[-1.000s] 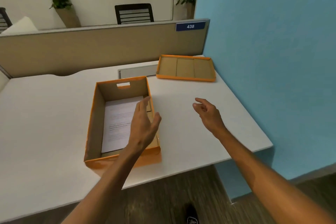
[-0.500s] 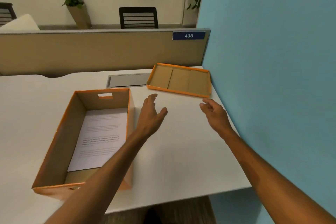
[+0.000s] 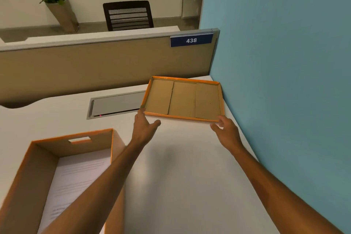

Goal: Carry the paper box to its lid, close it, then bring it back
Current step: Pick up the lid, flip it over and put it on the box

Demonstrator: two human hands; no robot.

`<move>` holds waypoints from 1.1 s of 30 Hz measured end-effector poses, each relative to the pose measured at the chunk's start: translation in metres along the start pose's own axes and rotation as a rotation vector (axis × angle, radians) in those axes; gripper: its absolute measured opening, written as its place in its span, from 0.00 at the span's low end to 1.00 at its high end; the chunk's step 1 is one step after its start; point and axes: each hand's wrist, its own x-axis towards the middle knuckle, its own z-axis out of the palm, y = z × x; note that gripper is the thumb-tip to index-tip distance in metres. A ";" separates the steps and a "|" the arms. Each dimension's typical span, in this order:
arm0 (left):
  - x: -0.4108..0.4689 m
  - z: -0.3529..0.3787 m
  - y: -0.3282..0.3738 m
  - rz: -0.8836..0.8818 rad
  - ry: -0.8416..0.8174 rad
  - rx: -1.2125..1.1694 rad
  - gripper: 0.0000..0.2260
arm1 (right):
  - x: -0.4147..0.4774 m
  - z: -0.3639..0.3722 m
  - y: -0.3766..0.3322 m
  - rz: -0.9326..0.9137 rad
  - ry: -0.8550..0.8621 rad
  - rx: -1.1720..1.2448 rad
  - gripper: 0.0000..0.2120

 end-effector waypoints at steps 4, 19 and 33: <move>0.061 0.013 -0.018 -0.096 0.024 0.016 0.36 | 0.049 0.019 0.016 0.102 0.053 0.014 0.27; 0.156 0.037 -0.052 -0.364 0.098 -0.135 0.28 | 0.122 0.042 0.044 0.380 0.316 0.135 0.07; 0.127 0.011 -0.024 -0.384 -0.009 -0.746 0.36 | 0.092 0.015 0.029 0.432 0.223 0.917 0.16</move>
